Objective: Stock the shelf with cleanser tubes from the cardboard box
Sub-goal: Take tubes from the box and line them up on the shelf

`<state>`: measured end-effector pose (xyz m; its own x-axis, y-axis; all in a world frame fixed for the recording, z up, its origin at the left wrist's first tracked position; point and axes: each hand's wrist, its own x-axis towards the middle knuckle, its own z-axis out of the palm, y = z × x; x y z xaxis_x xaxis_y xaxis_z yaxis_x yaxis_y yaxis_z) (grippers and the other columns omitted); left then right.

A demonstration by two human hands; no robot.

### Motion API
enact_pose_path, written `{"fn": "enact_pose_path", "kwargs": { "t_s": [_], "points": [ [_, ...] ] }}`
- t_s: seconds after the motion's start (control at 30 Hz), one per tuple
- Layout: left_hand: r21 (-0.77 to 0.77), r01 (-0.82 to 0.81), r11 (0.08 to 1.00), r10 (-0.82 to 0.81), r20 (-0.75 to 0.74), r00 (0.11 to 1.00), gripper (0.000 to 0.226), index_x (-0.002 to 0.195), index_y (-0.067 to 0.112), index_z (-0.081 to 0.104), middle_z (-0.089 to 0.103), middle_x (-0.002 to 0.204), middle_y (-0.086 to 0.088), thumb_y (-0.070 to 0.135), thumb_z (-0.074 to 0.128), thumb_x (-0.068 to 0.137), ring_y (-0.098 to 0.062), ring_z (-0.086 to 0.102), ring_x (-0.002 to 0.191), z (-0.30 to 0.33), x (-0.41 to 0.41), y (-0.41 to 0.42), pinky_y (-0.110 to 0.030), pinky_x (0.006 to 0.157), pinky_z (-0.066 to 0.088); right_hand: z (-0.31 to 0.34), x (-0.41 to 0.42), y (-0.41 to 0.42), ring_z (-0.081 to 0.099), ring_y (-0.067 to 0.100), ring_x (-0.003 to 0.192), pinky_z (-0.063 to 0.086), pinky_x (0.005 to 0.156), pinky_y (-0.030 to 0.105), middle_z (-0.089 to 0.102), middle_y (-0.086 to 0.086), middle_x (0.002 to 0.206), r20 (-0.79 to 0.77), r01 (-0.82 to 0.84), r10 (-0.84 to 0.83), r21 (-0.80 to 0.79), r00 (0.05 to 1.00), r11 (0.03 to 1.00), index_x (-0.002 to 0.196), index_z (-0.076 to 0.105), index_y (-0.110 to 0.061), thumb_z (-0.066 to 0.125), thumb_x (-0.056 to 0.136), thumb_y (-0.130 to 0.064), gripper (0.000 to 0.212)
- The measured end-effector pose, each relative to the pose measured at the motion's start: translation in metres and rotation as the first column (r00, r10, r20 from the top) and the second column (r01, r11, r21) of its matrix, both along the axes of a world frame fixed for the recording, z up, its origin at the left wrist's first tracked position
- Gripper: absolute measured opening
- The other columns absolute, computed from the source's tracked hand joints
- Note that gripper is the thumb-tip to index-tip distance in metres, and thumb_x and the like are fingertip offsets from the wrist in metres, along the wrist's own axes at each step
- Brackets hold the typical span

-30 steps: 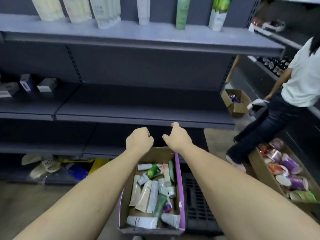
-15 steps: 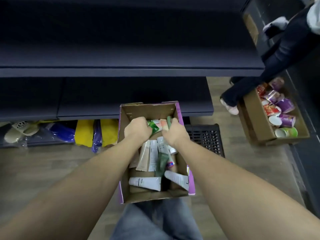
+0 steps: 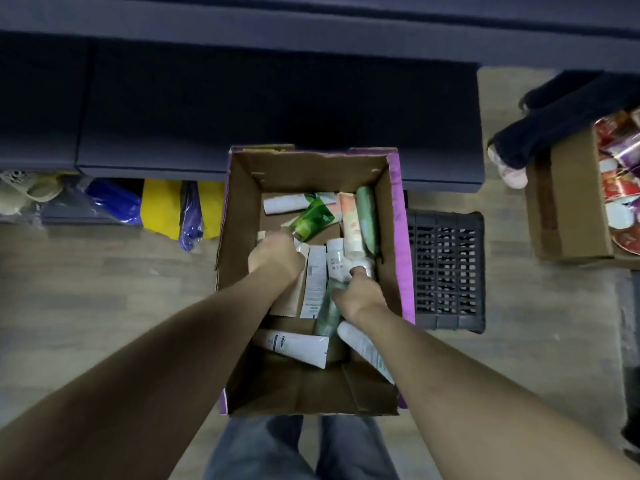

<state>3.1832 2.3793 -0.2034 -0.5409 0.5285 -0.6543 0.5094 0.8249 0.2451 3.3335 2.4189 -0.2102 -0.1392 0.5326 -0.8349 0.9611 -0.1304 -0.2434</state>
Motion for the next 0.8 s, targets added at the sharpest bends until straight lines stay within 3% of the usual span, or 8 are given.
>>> {"fn": "enact_pose_path", "kwargs": {
  "t_s": [0.17,0.3,0.37,0.5,0.57,0.63,0.7,0.8],
  "points": [
    [0.039,-0.09,0.995,0.089,0.008,0.996,0.047,0.134,0.013,0.047,0.059,0.121,-0.011,0.018,0.063,0.089,-0.031,0.06,0.109,-0.028,0.002,0.002,-0.035,0.079,0.046,-0.037,0.007,-0.019,0.057,0.031,0.121,0.048,0.094,0.029,0.057,0.014,0.132,0.07,0.055,-0.051,-0.053,0.996,0.997,0.133,0.043,-0.007,0.06,0.093,-0.03,0.049],
    [0.067,-0.222,0.973,0.215,0.104,0.971,0.042,0.131,0.017,0.045,0.061,0.115,-0.006,0.017,0.06,0.092,-0.024,0.06,0.098,-0.044,0.004,0.004,-0.031,0.071,0.041,-0.055,0.005,-0.035,0.058,0.029,0.12,0.05,0.098,0.036,0.061,0.012,0.129,0.091,0.13,-0.128,-0.013,0.988,0.991,0.132,0.045,-0.008,0.067,0.088,-0.036,0.057],
    [0.063,-0.271,0.961,0.26,0.144,0.955,0.045,0.136,0.02,0.042,0.06,0.12,-0.005,0.016,0.057,0.094,-0.023,0.059,0.101,-0.05,0.006,0.005,-0.03,0.072,0.04,-0.06,0.004,-0.042,0.055,0.029,0.124,0.048,0.1,0.034,0.057,0.014,0.134,0.128,0.167,-0.166,0.003,0.978,0.986,0.136,0.037,-0.002,0.07,0.086,-0.036,0.068],
    [0.04,-0.317,0.948,0.301,0.219,0.928,0.056,0.149,0.024,0.028,0.049,0.135,-0.006,0.017,0.052,0.099,-0.015,0.047,0.1,-0.061,0.01,0.004,-0.025,0.077,0.033,-0.073,-0.001,-0.055,0.056,0.028,0.124,0.048,0.096,0.033,0.057,0.015,0.133,0.183,0.142,-0.148,0.045,0.972,0.989,0.136,0.029,0.0,0.071,0.084,-0.024,0.071],
    [0.025,-0.302,0.953,0.294,0.169,0.941,0.06,0.15,0.021,0.026,0.044,0.141,-0.006,0.02,0.055,0.098,-0.019,0.048,0.114,-0.068,0.011,0.004,-0.022,0.08,0.03,-0.08,-0.002,-0.059,0.058,0.027,0.122,0.049,0.094,0.032,0.058,0.014,0.131,0.22,0.076,-0.089,0.068,0.971,0.995,0.137,0.028,-0.002,0.069,0.083,-0.022,0.071],
    [0.049,-0.252,0.966,0.25,0.044,0.967,0.068,0.149,0.021,0.028,0.04,0.146,-0.006,0.024,0.064,0.091,-0.025,0.043,0.13,-0.074,0.008,0.004,-0.028,0.096,0.035,-0.083,-0.002,-0.059,0.061,0.026,0.117,0.049,0.091,0.03,0.063,0.011,0.124,0.236,0.063,-0.084,0.098,0.968,0.993,0.132,0.031,-0.006,0.07,0.082,-0.02,0.065],
    [0.04,-0.191,0.981,0.192,-0.027,0.981,0.071,0.148,0.021,0.029,0.039,0.146,-0.007,0.027,0.067,0.088,-0.027,0.04,0.134,-0.077,0.008,0.004,-0.037,0.105,0.035,-0.084,-0.001,-0.058,0.062,0.026,0.114,0.048,0.089,0.029,0.065,0.01,0.119,0.227,0.077,-0.102,0.116,0.969,0.99,0.13,0.031,-0.008,0.07,0.082,-0.022,0.063],
    [0.014,-0.14,0.99,0.141,-0.049,0.989,0.071,0.15,0.02,0.027,0.037,0.148,-0.01,0.027,0.064,0.09,-0.028,0.038,0.136,-0.074,0.007,0.004,-0.038,0.107,0.034,-0.078,0.0,-0.056,0.062,0.026,0.114,0.049,0.086,0.029,0.065,0.008,0.119,0.197,0.119,-0.141,0.12,0.97,0.986,0.129,0.032,-0.01,0.072,0.082,-0.025,0.063]
  ]
}}
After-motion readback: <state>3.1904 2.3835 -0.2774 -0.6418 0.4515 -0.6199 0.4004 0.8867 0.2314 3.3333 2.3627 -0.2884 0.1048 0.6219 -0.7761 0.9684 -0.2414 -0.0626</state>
